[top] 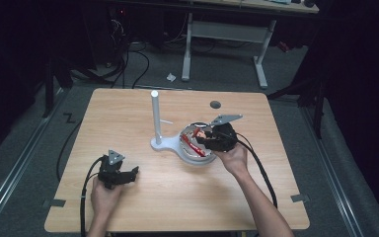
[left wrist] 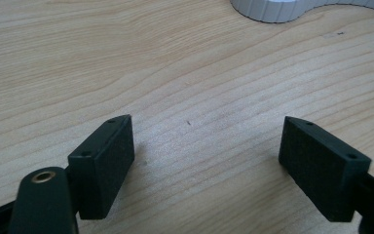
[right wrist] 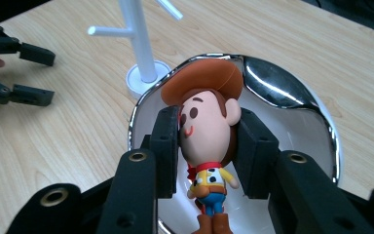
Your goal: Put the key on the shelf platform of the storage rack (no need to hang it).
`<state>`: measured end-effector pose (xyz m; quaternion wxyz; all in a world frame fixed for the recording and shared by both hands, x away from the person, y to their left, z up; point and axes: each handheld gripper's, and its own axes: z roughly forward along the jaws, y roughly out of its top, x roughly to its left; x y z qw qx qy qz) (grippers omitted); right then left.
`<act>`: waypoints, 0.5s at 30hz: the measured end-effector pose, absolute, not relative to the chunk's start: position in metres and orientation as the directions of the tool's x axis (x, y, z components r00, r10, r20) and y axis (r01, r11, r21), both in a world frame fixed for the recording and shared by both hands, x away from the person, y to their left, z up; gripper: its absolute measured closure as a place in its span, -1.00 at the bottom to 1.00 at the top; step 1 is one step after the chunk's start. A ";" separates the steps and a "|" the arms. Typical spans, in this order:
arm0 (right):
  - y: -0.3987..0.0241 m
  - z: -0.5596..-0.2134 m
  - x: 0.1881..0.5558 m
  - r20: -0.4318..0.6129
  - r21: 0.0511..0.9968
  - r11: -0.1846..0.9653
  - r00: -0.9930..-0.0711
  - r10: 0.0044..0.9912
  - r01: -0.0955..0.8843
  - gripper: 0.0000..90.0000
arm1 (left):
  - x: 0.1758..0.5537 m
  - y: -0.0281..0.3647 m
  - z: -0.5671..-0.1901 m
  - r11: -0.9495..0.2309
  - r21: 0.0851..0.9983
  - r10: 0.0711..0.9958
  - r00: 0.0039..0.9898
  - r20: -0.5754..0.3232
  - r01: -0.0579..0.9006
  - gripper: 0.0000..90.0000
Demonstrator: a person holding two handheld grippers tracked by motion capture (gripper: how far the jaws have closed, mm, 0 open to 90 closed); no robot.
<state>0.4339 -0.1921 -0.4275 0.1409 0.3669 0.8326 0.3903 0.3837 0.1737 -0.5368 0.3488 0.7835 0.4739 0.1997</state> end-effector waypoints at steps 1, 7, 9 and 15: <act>-0.191 -0.429 0.436 0.051 0.749 0.428 -0.688 0.724 0.505 0.45 | 0.384 0.174 -0.537 -0.308 0.736 0.882 0.471 -0.018 0.603 -0.53; -0.187 -0.440 0.442 0.045 0.721 0.442 -0.673 0.739 0.533 0.45 | 0.384 0.174 -0.537 -0.308 0.736 0.882 0.471 -0.018 0.603 -0.53; -0.186 -0.443 0.444 0.034 0.715 0.448 -0.667 0.744 0.537 0.45 | 0.384 0.174 -0.537 -0.307 0.736 0.882 0.471 -0.018 0.603 -0.53; -0.185 -0.445 0.445 0.021 0.707 0.453 -0.656 0.754 0.544 0.43 | 0.384 0.174 -0.537 -0.307 0.736 0.882 0.471 -0.018 0.603 -0.53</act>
